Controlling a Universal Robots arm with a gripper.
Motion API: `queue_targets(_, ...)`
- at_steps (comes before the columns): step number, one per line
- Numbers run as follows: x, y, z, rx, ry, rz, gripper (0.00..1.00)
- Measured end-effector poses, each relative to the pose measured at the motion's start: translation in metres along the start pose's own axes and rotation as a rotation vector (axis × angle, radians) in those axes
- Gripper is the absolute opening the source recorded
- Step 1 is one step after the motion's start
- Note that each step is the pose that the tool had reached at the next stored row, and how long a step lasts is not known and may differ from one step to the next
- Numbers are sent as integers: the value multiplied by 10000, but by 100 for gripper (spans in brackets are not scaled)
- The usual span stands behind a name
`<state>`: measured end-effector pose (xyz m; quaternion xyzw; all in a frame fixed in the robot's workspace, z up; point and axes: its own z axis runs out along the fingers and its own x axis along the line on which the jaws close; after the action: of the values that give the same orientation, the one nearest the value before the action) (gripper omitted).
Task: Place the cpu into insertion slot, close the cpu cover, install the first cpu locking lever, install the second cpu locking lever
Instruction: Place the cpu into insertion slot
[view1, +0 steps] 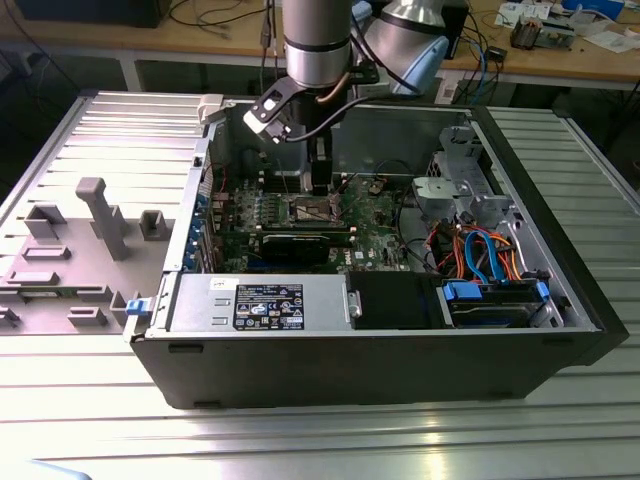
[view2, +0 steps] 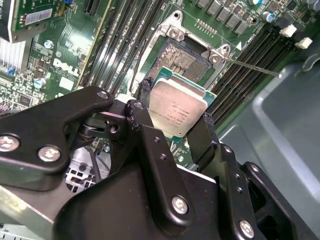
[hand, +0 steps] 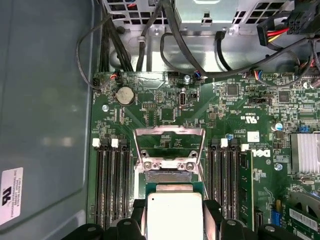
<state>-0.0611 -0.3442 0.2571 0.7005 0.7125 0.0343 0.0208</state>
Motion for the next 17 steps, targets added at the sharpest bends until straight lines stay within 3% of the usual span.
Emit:
queue_targets(4, -1, -35, 79, 0, 1, -3, 54)
queue_targets(17, -17, -58, 306, -1, 1, -4, 54)
